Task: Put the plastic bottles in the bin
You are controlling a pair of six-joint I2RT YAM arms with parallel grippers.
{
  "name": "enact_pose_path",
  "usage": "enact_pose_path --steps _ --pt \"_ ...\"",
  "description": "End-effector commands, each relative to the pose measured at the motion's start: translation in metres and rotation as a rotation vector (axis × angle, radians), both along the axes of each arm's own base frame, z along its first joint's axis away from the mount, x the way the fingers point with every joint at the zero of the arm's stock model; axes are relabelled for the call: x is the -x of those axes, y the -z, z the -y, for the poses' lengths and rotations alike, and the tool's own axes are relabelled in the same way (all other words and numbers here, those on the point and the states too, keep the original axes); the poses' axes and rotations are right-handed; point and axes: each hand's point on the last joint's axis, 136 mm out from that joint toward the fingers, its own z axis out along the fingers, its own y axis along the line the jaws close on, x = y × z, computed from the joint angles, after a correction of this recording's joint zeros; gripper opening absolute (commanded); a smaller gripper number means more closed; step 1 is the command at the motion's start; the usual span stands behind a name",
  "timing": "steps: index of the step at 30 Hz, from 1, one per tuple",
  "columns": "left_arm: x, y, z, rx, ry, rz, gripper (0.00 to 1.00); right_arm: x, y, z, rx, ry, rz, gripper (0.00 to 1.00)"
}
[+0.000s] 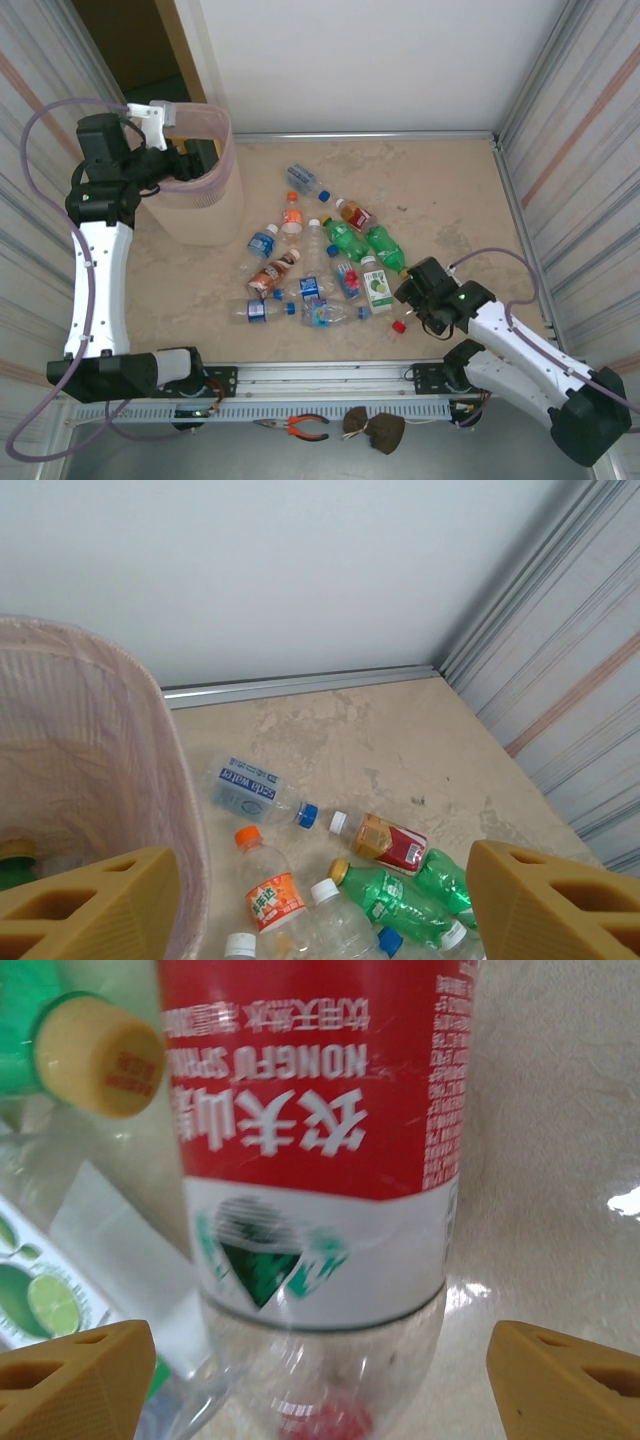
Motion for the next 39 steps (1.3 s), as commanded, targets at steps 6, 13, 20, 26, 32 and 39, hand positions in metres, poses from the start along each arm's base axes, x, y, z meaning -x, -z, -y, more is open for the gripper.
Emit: enact_pose_path --steps 6,13,20,26,32,39 --pt "0.008 -0.015 0.003 0.037 0.018 0.043 0.76 -0.004 0.027 -0.004 -0.030 -0.009 -0.022 0.80" --pt "0.012 -0.018 0.003 0.042 0.017 0.051 0.76 -0.004 0.033 0.000 -0.019 -0.005 -0.032 0.73" --pt "0.013 -0.017 0.004 0.050 0.020 0.049 0.76 -0.004 0.032 0.001 -0.026 -0.010 -0.029 0.64" --pt "0.015 -0.021 0.005 0.063 0.027 0.061 0.76 -0.003 0.025 0.004 -0.019 -0.010 -0.020 0.63" --pt "0.017 -0.029 0.008 0.083 0.038 0.097 0.76 -0.010 -0.004 0.016 0.052 -0.072 0.077 0.63" --pt "0.019 -0.044 0.015 0.141 0.084 0.159 0.75 -0.033 -0.071 0.016 0.139 -0.292 0.344 0.65"
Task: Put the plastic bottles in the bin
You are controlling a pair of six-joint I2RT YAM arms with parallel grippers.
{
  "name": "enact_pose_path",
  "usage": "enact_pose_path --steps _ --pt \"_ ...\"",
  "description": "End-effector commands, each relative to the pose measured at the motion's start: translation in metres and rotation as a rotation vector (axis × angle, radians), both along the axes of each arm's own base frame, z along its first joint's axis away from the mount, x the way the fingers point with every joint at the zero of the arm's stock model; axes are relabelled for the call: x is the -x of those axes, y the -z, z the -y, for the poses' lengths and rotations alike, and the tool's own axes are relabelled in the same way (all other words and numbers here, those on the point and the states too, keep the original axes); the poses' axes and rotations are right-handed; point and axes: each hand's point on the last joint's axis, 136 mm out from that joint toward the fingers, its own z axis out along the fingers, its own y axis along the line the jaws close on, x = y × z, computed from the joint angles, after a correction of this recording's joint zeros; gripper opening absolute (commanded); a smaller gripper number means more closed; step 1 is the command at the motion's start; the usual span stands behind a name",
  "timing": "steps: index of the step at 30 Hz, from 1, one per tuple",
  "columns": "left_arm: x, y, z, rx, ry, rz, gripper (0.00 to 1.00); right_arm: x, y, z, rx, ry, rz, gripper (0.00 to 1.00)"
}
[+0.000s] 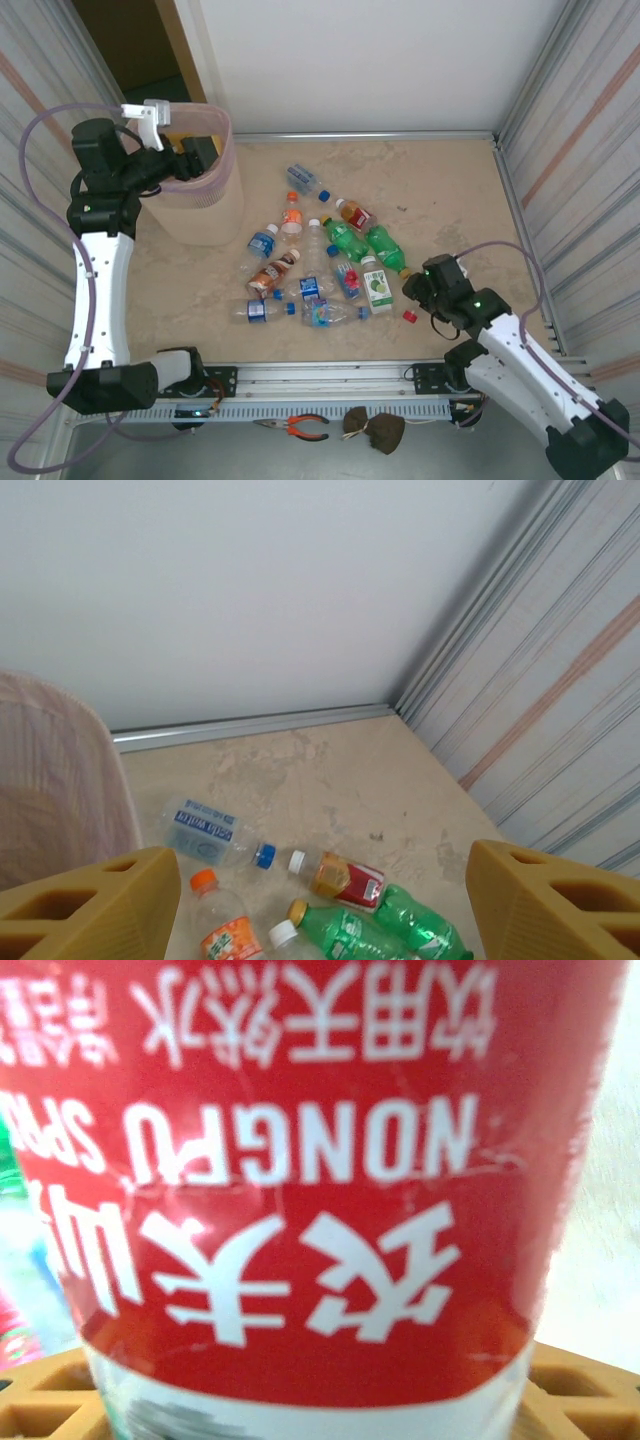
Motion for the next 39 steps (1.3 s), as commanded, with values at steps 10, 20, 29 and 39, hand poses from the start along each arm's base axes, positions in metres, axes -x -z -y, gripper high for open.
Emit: enact_pose_path --steps 10,20,29,39 --pt "0.015 -0.040 0.026 0.097 0.154 0.164 0.75 -0.026 -0.152 -0.022 0.178 -0.447 0.589 0.65" --pt "0.036 -0.052 0.081 0.070 0.358 0.269 0.76 -0.035 -0.259 -0.083 0.061 -0.735 0.839 0.61" --pt "0.086 -0.066 0.154 0.045 0.644 0.398 0.81 -0.025 -0.341 -0.133 -0.152 -0.951 1.068 0.60" --pt "0.132 -0.088 0.206 0.058 0.828 0.495 0.83 0.003 -0.382 -0.162 -0.245 -1.142 1.224 0.60"
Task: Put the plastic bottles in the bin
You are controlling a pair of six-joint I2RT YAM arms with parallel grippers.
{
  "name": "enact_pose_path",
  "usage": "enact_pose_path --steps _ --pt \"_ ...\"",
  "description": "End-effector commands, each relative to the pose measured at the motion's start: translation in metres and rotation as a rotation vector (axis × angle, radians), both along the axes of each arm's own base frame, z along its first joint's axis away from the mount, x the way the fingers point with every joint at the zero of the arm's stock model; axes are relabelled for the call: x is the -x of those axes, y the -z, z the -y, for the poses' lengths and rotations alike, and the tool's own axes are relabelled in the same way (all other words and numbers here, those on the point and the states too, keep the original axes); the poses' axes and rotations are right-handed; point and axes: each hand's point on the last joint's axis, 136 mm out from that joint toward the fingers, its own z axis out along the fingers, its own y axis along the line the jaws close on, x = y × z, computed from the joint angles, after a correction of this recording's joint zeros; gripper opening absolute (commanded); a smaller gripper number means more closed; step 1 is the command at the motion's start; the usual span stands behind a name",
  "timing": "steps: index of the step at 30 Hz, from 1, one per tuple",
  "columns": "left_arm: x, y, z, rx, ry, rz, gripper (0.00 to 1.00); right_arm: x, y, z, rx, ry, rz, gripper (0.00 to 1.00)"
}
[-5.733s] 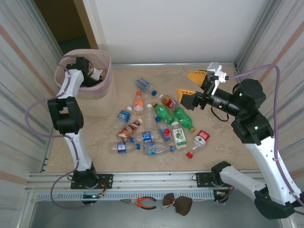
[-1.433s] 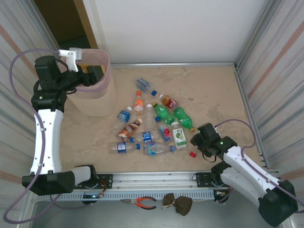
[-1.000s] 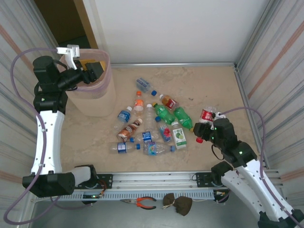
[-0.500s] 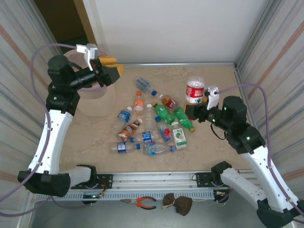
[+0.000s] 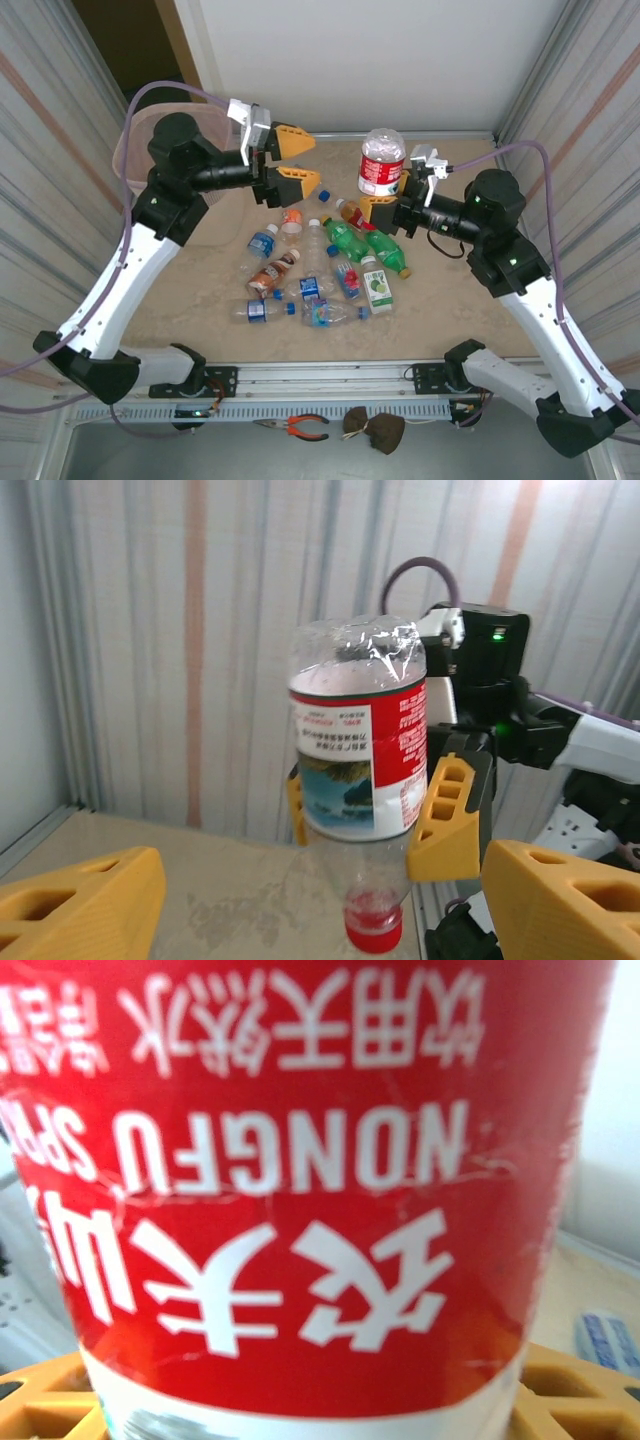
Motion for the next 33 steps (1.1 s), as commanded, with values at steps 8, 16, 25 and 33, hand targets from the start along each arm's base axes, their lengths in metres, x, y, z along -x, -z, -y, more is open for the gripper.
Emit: enact_pose_path --steps 8,16,25,33 --pt "0.037 -0.017 0.042 0.008 0.187 0.099 0.84 0.042 -0.045 -0.023 -0.042 -0.192 0.193 0.59" --pt "0.060 -0.017 0.057 -0.003 0.320 0.110 0.83 0.050 -0.047 -0.028 -0.035 -0.232 0.220 0.59" --pt "0.074 -0.016 0.067 -0.018 0.423 0.106 0.71 0.052 -0.048 -0.029 -0.031 -0.241 0.226 0.59" --pt "0.076 -0.013 0.067 -0.026 0.439 0.094 0.58 0.052 -0.045 -0.030 -0.026 -0.238 0.225 0.59"
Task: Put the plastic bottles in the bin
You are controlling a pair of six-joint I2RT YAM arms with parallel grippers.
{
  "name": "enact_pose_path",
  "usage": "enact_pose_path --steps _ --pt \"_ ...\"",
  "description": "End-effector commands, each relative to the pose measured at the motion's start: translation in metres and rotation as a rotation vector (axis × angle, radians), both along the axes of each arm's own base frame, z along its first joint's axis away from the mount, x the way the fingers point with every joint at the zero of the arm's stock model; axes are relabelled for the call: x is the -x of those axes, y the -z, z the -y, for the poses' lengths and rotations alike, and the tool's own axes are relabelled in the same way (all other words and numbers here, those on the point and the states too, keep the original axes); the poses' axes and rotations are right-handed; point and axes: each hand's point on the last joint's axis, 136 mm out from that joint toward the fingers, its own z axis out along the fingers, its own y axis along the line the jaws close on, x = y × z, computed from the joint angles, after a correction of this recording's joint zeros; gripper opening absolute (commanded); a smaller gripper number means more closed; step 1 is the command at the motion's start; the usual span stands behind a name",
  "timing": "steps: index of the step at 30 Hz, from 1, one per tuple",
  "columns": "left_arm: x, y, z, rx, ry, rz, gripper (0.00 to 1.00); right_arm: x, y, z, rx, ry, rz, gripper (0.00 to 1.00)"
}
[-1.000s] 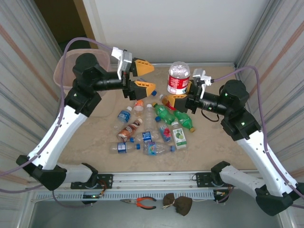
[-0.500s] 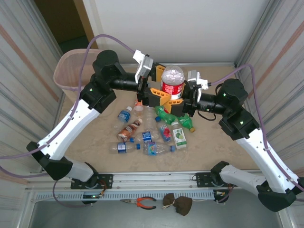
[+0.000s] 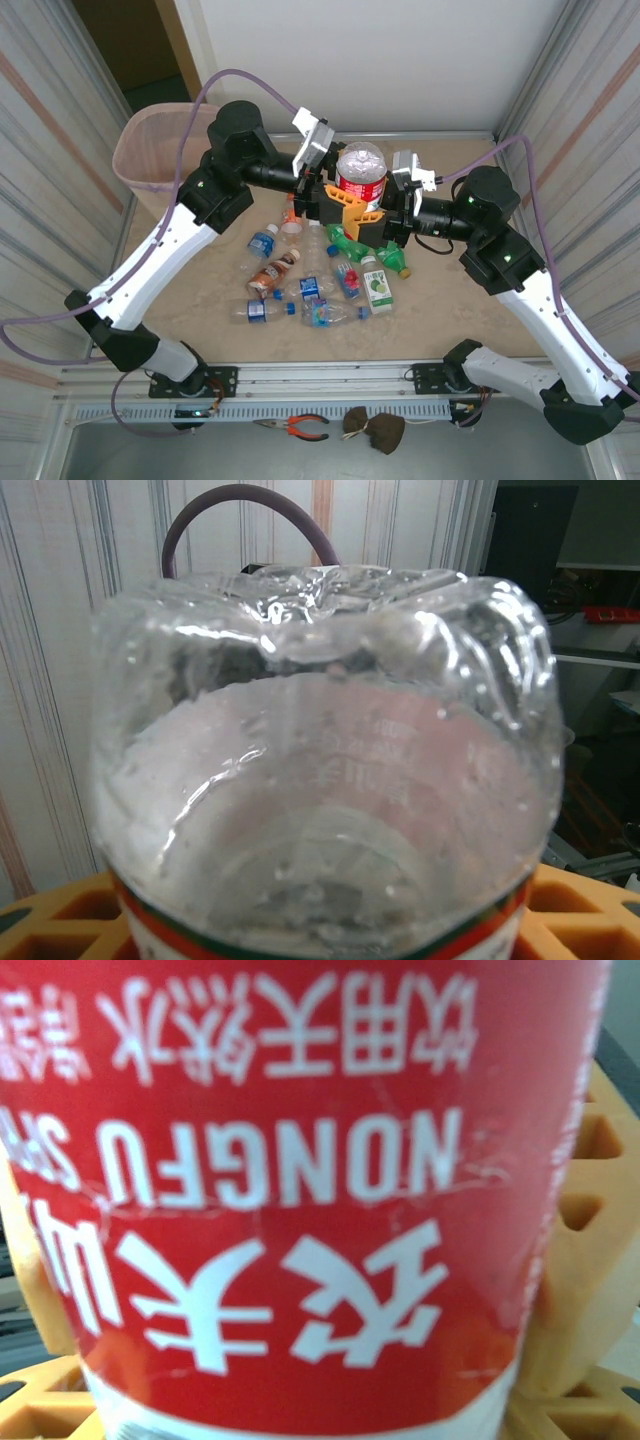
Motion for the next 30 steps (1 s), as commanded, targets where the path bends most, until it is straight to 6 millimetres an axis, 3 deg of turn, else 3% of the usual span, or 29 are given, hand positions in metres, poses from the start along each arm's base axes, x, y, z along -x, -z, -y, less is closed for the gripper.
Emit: enact_pose_path --steps 1,9,16,19,23,30 --pt "0.013 -0.009 -0.004 0.014 0.055 0.026 0.57 0.009 -0.019 0.004 -0.029 -0.012 0.065 0.59" --pt "0.011 -0.007 -0.003 0.009 0.041 0.022 0.55 0.006 -0.014 0.004 -0.017 0.007 0.059 0.62" --pt "-0.001 -0.009 -0.010 0.006 -0.048 0.044 0.55 0.002 -0.003 0.011 -0.002 0.071 0.039 0.88" --pt "-0.010 -0.010 -0.016 0.004 -0.103 0.040 0.54 0.002 0.004 0.017 0.009 0.105 0.024 0.92" --pt "-0.031 -0.010 -0.032 -0.010 -0.229 0.037 0.55 0.002 0.012 0.025 0.022 0.154 0.006 0.94" --pt "-0.096 -0.001 -0.085 -0.104 -0.611 -0.005 0.54 -0.001 0.021 0.038 0.043 0.235 -0.003 0.94"
